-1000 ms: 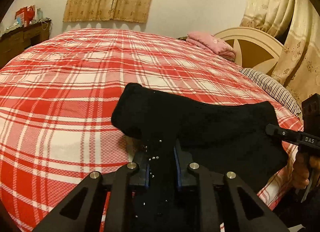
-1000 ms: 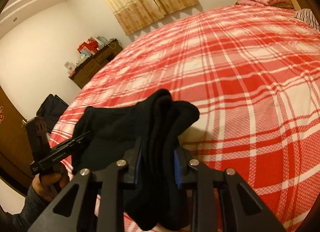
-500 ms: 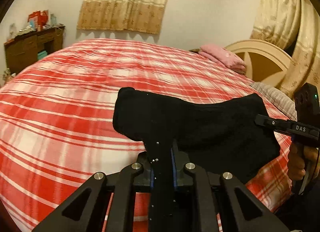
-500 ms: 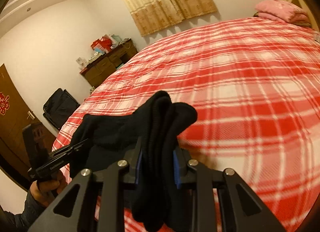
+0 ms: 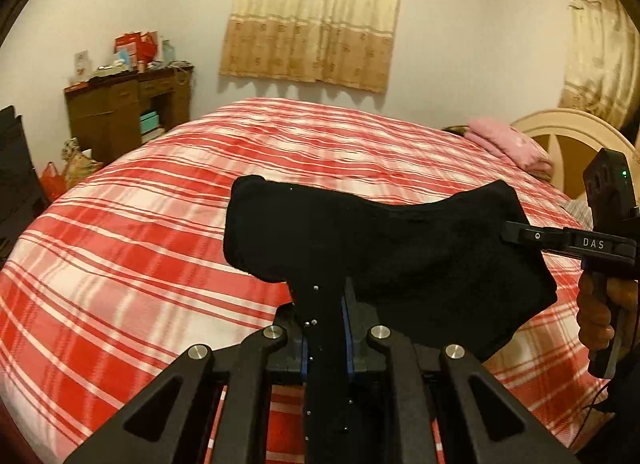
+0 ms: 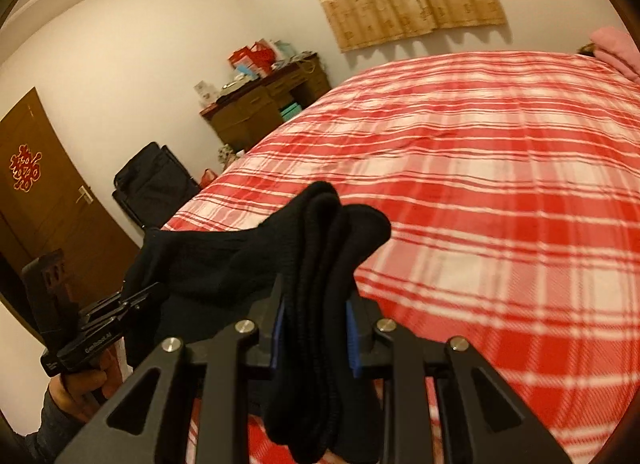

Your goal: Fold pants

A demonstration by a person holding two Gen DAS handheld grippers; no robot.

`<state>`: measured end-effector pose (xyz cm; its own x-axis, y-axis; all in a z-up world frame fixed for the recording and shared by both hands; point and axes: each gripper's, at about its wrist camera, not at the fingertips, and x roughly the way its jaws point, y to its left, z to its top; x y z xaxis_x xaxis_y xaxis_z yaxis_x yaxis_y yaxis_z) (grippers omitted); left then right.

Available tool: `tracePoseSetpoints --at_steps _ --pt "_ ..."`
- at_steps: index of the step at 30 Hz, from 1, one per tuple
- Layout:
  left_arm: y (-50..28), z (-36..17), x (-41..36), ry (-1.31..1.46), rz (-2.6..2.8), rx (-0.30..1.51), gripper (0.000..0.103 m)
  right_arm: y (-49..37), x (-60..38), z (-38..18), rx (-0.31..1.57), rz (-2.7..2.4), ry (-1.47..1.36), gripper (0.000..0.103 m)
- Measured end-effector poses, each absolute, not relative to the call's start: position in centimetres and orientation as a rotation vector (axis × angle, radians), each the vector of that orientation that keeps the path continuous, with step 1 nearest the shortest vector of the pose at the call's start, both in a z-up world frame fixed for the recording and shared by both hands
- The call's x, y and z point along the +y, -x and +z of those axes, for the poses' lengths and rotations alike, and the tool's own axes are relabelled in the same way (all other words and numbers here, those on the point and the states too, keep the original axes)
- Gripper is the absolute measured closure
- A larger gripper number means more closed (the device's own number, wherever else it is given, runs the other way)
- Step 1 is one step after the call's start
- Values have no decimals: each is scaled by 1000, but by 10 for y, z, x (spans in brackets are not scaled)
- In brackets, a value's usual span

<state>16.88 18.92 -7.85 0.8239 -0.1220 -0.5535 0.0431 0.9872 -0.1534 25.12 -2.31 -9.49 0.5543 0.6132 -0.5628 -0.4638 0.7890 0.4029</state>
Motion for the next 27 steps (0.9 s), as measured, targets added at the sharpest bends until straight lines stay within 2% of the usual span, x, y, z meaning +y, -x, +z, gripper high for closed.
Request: tracePoseSetpoints --at_steps 10,14,17,19,21,23,27 --pt "-192 -123 207 105 -29 684 91 -289 16 -126 822 634 -192 76" --pt "-193 -127 203 82 -12 685 87 -300 13 -138 855 613 -206 76" --pt "-195 -134 196 43 5 708 74 -306 11 -148 886 600 -208 76" --pt "-196 -138 196 39 17 720 62 -308 8 -154 899 590 -223 75" --pt "-196 -141 199 50 39 723 45 -309 6 -158 906 584 -232 72" --pt "-194 -144 204 75 70 721 34 -310 2 -161 914 580 -243 70" --pt "-192 -146 210 113 70 726 32 -309 -1 -163 916 565 -229 59"
